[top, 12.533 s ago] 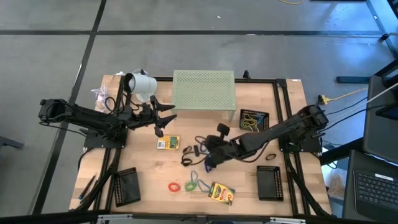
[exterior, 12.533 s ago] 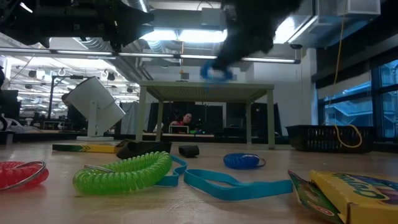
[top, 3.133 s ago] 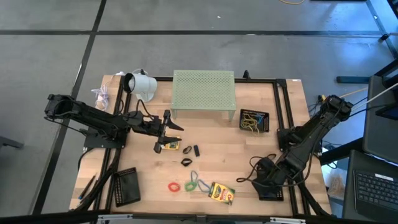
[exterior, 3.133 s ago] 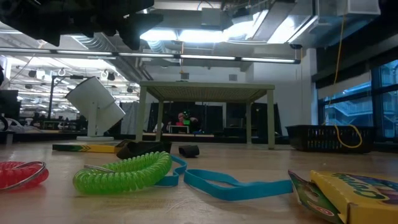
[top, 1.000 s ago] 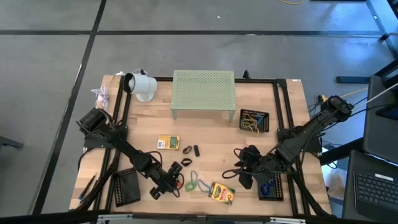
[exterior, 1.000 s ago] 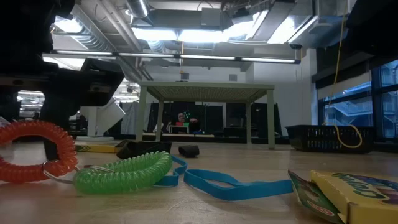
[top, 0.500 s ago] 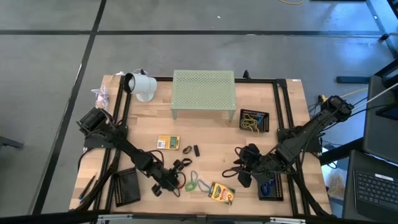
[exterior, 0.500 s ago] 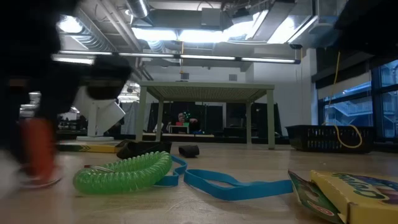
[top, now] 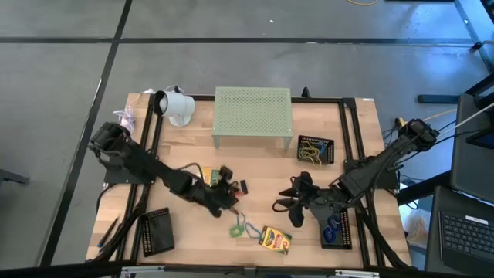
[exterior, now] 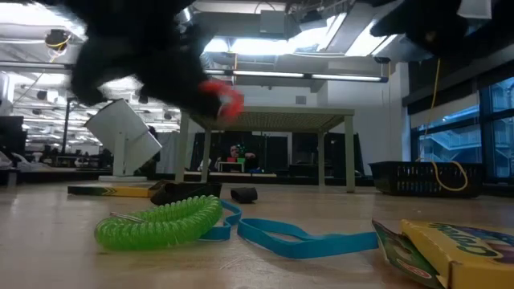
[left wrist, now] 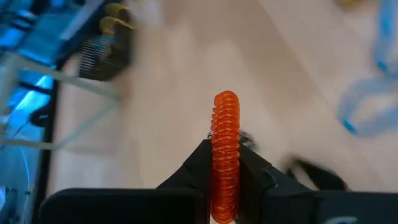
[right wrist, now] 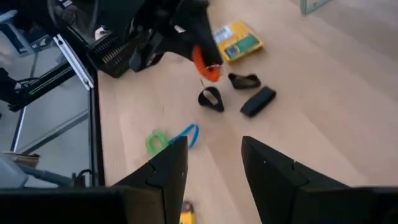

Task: Pick & Place Office Desk Supplies
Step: Put the orange spring keychain into the bottom right black bin

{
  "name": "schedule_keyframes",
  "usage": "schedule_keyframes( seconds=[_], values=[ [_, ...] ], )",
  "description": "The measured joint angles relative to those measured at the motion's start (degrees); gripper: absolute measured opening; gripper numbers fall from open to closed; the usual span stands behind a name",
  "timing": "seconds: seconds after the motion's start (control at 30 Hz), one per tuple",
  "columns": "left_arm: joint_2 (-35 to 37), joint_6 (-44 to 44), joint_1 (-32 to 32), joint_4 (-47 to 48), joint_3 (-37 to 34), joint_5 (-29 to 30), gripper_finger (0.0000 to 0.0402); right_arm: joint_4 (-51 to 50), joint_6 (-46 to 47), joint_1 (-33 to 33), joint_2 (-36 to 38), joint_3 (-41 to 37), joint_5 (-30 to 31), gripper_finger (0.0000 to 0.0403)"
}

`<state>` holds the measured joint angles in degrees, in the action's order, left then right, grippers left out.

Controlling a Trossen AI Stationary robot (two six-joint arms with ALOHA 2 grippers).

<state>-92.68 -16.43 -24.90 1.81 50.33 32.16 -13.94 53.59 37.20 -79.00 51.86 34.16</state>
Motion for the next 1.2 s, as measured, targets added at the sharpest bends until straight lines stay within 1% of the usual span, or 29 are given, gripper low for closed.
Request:
schedule_keyframes(
  seconds=[0.17, 0.3, 0.47, 0.6, 0.77, 0.9, 1.0, 1.07, 1.13, 1.2],
  values=[
    [2.25, 0.62, 4.02, -7.14, 0.02, -0.55, 0.0034, 2.0, -4.03, -1.95, 0.0, 0.0, 0.06, 0.0156],
    [3.04, 0.63, 6.22, -14.74, 0.09, -0.57, 0.0035, 2.59, -7.16, -3.45, 0.0, 0.0, 0.1, 0.0156],
    [3.28, 0.64, 8.06, -20.72, 0.09, -0.57, 0.0032, 2.75, -13.38, -4.58, 0.0, 0.0, 0.04, 0.0156],
    [3.28, 0.66, 8.59, -22.59, 0.09, -0.63, 0.0033, 4.09, -21.33, -4.88, 0.0, 0.0, -0.08, 0.0156],
    [3.28, 0.71, 8.5, -23.65, 0.09, -0.73, 0.0032, 8.73, -34.21, -4.88, 0.0, 0.0, -0.17, 0.0155],
    [3.28, 0.71, 8.18, -23.94, 0.09, -0.74, 0.0032, 12.63, -42.68, -4.88, 0.0, 0.0, -0.57, 0.0155],
    [3.28, 0.73, 8.13, -23.95, 0.09, -0.88, 0.0033, 14.71, -47.48, -4.88, 0.0, 0.0, -0.16, 0.0155],
    [3.28, 0.86, 8.13, -23.96, 0.09, -2.28, 0.0033, 15.4, -49.77, -4.88, 0.0, 0.0, 1.78, 0.0155],
    [3.28, 0.87, 8.13, -23.97, 0.09, -4.03, 0.0032, 15.52, -51.06, -5.06, 0.0, 0.0, 4.02, 0.0155],
    [3.28, 0.88, 8.13, -24.37, 0.09, -5.32, 0.0032, 15.5, -51.32, -5.49, 0.0, 0.0, 4.27, 0.0155]
  ],
)
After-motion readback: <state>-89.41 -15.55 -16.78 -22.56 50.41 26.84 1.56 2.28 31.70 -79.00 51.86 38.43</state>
